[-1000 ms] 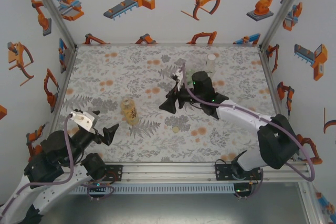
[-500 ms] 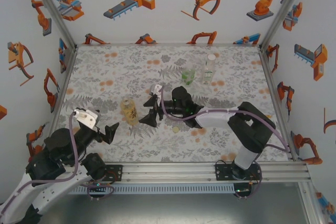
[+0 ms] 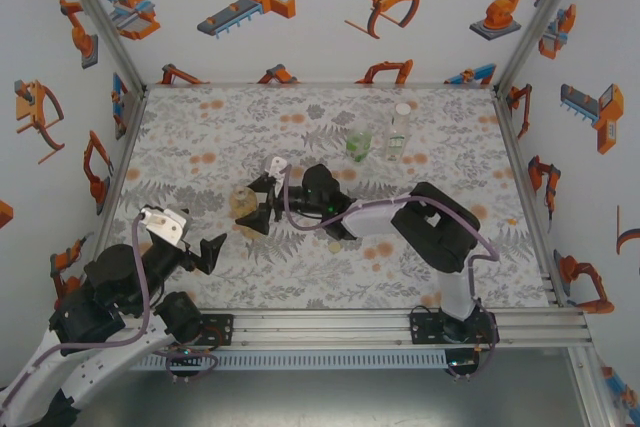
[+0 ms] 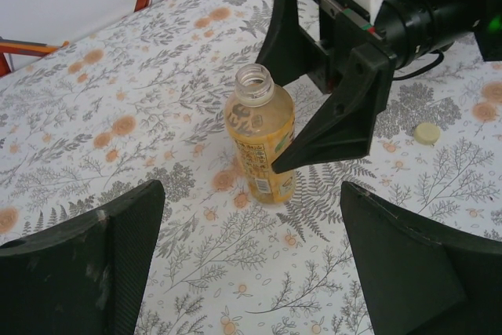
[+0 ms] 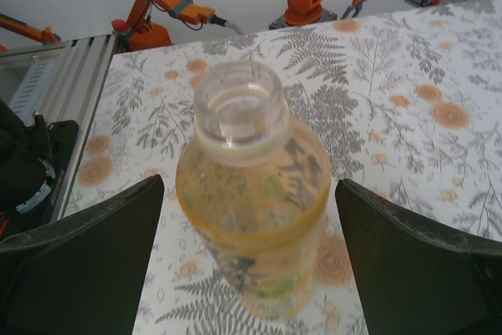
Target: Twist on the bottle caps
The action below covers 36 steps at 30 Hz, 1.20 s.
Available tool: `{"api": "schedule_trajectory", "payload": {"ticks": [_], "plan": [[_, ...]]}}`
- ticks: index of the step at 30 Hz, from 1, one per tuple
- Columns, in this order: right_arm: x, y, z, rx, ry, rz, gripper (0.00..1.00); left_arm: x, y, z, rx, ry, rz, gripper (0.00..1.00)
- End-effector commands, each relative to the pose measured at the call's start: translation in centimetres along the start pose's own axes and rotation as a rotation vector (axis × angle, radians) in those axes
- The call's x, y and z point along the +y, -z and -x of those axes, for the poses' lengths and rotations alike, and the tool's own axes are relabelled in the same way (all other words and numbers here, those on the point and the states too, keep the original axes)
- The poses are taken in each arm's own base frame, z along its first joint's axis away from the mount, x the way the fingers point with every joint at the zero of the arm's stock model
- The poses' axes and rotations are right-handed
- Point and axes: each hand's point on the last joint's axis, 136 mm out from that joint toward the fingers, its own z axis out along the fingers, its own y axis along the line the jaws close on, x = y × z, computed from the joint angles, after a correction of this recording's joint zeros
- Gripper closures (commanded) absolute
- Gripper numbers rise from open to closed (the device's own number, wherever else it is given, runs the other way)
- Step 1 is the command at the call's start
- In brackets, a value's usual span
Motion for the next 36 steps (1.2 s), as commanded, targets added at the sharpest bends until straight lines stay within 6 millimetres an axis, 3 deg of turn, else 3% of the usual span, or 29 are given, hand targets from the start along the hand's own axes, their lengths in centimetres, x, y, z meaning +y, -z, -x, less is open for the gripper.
{"api": "schedule_trajectory", "payload": {"ticks": [1, 7, 14, 20, 27, 36], "plan": [[0.6, -1.5, 1.9, -0.075, 0.028, 0.031, 0.2, 0.4, -0.1, -0.1, 0.003, -0.017, 0.025, 0.15], [0.3, -2.6, 1.8, -0.083, 0.02, 0.024, 0.27, 0.2, -0.1, -0.1, 0.007, -0.019, 0.012, 0.15], [0.4, -2.3, 1.7, -0.079, 0.018, 0.018, 0.44, 0.1, -0.2, -0.1, 0.007, -0.02, 0.011, 0.15], [0.6, -1.6, 2.4, -0.087, 0.026, 0.006, 0.53, 0.1, -0.2, -0.1, 0.007, -0.021, 0.007, 0.15], [1.6, 0.6, 4.7, -0.109, 0.037, -0.019, 0.54, -0.5, -0.7, -0.3, 0.022, -0.032, -0.017, 0.15], [3.1, 5.2, 8.2, -0.107, 0.071, -0.091, 0.54, -1.3, -1.1, 0.2, -0.024, -0.014, -0.05, 0.12]]}}
